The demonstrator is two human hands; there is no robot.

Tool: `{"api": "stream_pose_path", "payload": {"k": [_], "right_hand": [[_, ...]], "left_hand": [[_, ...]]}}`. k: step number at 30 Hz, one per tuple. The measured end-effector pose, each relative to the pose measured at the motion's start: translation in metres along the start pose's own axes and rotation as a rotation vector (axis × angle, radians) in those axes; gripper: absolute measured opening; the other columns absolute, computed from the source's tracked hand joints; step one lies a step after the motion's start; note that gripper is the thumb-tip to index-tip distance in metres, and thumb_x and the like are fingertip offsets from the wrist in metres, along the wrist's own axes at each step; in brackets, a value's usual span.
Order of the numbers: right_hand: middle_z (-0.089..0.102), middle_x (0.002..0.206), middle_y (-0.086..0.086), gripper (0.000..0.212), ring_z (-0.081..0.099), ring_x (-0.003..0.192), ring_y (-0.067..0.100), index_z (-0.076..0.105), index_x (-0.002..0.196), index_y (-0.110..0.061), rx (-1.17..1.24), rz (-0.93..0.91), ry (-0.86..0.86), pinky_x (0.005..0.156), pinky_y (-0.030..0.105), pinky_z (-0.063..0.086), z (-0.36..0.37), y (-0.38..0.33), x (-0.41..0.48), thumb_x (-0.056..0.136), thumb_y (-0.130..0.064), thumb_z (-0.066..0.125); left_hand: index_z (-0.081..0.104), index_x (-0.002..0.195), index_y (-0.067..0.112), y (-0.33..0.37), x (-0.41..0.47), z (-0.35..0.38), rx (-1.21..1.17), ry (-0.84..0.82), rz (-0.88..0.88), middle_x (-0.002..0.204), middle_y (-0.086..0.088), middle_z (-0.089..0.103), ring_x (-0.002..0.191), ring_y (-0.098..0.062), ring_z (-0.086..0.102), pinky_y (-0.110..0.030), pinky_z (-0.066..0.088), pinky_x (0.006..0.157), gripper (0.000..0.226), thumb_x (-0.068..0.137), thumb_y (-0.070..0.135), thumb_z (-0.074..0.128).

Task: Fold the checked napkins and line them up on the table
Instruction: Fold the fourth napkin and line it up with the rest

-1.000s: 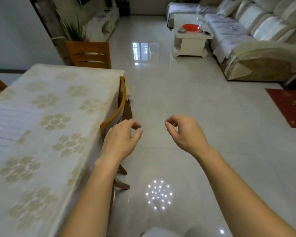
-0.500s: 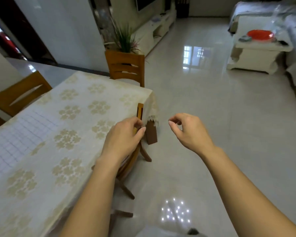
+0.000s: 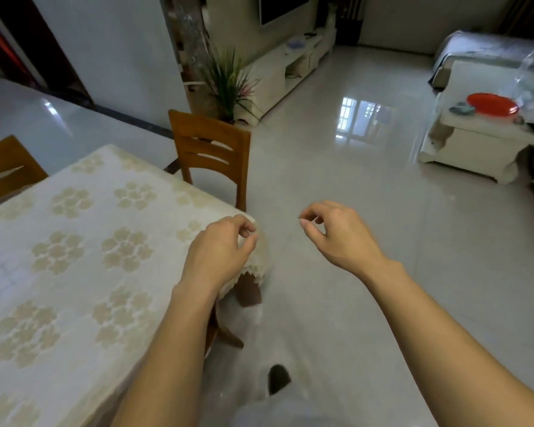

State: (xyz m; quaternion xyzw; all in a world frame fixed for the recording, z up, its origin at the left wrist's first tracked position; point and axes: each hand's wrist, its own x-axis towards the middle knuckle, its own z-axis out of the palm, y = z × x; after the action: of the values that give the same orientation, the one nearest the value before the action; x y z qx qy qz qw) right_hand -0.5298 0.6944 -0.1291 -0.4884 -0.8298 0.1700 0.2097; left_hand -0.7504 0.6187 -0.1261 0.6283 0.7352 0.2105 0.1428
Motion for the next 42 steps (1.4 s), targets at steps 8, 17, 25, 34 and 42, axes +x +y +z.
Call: {"api": "stream_pose_path", "payload": {"k": [8,17,25,34,42], "right_hand": [[0.068,0.102,-0.011,0.015,0.062,0.092,0.011,0.07,0.104,-0.024,0.031,0.025,0.042,0.082,0.035,0.054,-0.028,0.075,0.155,0.099,-0.031,0.057],[0.067,0.101,-0.009,0.015,0.062,0.09,0.01,0.07,0.106,-0.023,0.142,-0.077,-0.043,0.08,0.024,0.052,-0.001,0.158,0.339,0.1,-0.03,0.059],[0.069,0.105,-0.004,0.018,0.063,0.094,0.013,0.07,0.11,-0.021,0.156,-0.218,-0.176,0.072,0.016,0.041,-0.015,0.203,0.513,0.1,-0.03,0.058],[0.069,0.102,-0.005,0.017,0.063,0.091,0.011,0.07,0.109,-0.022,0.152,-0.455,-0.302,0.069,0.014,0.043,0.049,0.175,0.68,0.1,-0.031,0.058],[0.069,0.095,-0.007,0.012,0.064,0.085,0.011,0.072,0.102,-0.024,0.089,-0.571,-0.31,0.07,0.026,0.053,0.087,0.145,0.846,0.097,-0.029,0.062]], "left_hand": [[0.063,0.114,0.034,0.035,0.189,0.011,0.041,-0.016,-0.001,0.1,0.015,0.066,0.084,-0.005,0.062,-0.027,0.058,0.072,0.017,0.101,0.046,0.058],[0.062,0.105,0.037,0.034,0.345,0.041,0.11,0.007,-0.147,0.098,0.016,0.067,0.084,-0.004,0.064,-0.027,0.06,0.068,0.011,0.101,0.046,0.059],[0.062,0.11,0.035,0.052,0.469,0.031,0.093,0.161,-0.348,0.099,0.016,0.066,0.081,-0.001,0.061,-0.018,0.05,0.066,0.018,0.101,0.05,0.056],[0.063,0.109,0.035,-0.016,0.574,0.032,0.142,0.229,-0.568,0.1,0.015,0.066,0.086,-0.005,0.064,-0.023,0.052,0.069,0.022,0.102,0.052,0.052],[0.066,0.112,0.03,-0.095,0.717,0.0,0.014,0.312,-0.581,0.102,0.012,0.068,0.08,-0.003,0.064,-0.024,0.055,0.067,0.022,0.102,0.046,0.054]]}}
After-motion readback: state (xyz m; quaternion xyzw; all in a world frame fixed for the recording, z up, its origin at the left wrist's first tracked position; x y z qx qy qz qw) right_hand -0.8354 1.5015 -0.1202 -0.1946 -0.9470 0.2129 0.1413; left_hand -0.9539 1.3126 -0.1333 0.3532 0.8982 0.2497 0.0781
